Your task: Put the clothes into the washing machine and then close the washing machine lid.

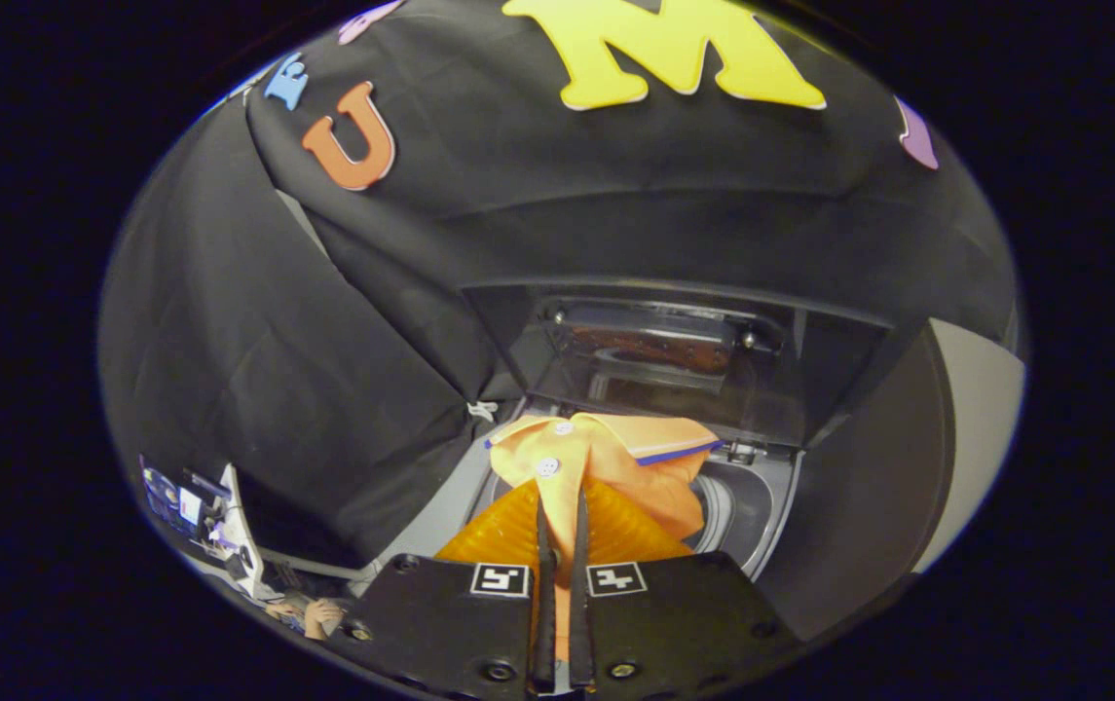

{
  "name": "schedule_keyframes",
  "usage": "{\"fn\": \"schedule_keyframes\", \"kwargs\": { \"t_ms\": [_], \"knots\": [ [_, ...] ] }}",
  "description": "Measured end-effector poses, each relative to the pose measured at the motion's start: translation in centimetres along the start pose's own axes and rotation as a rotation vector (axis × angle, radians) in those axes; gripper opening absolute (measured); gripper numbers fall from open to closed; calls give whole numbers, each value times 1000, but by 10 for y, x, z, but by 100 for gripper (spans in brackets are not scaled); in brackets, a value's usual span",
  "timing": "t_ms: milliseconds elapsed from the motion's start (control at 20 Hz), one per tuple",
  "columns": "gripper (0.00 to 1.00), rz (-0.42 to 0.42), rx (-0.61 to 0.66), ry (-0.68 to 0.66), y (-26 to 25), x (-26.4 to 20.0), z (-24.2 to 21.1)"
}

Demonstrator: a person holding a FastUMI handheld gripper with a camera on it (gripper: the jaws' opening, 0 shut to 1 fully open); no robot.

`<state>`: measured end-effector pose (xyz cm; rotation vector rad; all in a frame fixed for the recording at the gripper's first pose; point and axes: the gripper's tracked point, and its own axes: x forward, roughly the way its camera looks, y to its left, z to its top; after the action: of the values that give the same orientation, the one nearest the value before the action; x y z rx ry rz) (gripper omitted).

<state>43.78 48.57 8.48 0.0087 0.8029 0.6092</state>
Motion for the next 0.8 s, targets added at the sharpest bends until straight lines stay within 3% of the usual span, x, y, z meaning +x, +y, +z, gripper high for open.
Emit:
{"fn": "schedule_keyframes", "kwargs": {
  "t_ms": [450, 800],
  "knots": [
    [9, -73, 61, 135, -27, 79, -38],
    [9, -149, 145, 190, -30, 107, -55]
  ]
}}
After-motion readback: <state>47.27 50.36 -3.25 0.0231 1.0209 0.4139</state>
